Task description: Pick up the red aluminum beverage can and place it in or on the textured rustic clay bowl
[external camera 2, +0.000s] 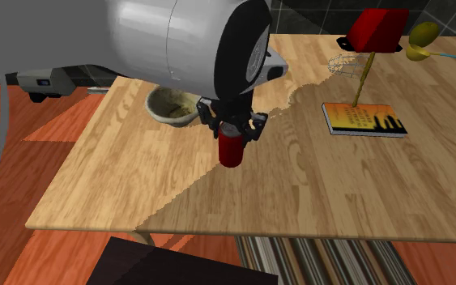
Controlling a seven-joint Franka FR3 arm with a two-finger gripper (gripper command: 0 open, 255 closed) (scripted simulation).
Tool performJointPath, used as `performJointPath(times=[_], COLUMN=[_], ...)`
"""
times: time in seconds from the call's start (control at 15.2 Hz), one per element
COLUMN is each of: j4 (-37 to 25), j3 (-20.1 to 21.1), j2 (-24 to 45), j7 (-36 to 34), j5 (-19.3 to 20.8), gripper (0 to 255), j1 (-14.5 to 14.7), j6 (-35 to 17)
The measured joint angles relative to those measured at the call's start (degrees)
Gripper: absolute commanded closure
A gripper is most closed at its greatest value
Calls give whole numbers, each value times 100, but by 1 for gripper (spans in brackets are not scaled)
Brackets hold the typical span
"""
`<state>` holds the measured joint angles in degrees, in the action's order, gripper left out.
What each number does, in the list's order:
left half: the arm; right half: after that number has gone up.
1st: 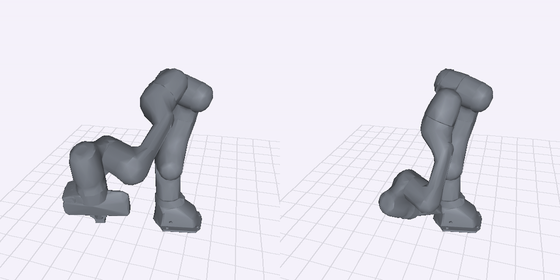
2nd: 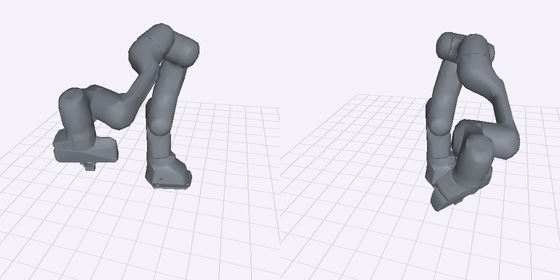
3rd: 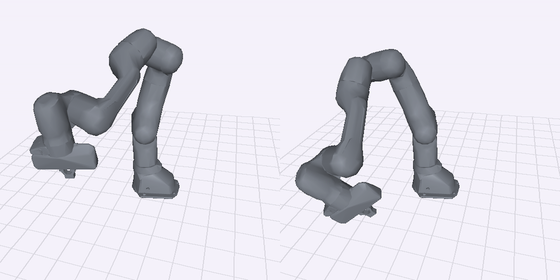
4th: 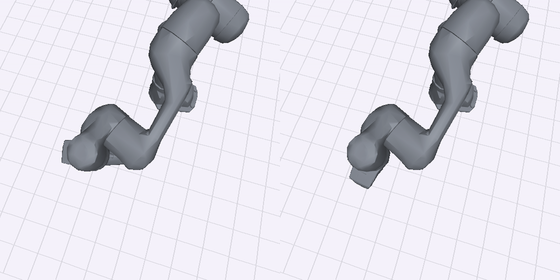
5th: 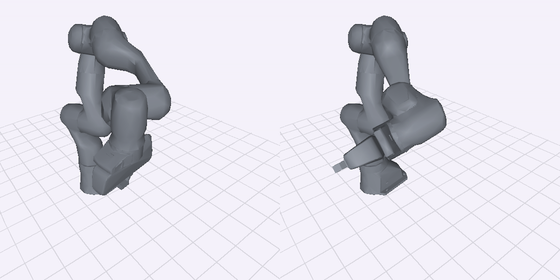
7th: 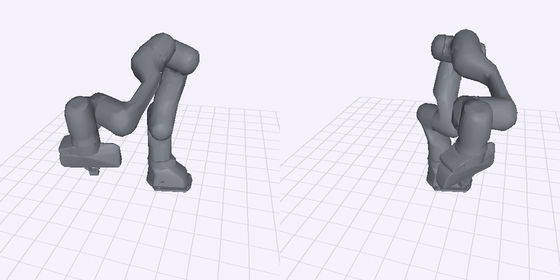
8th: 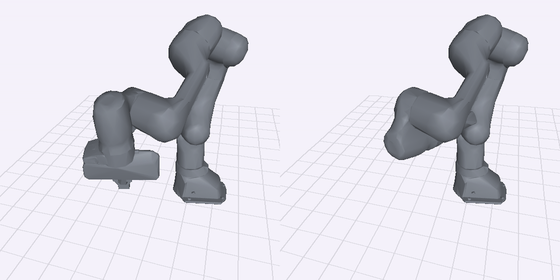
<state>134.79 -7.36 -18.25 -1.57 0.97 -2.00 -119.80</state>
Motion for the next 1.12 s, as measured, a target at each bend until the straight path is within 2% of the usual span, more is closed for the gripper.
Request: performJointPath(times=[1.12], j4=[-1153], j3=[43], j2=[-194], j7=[-38], j5=[3], gripper=[255], j1=[10], j6=[1347])
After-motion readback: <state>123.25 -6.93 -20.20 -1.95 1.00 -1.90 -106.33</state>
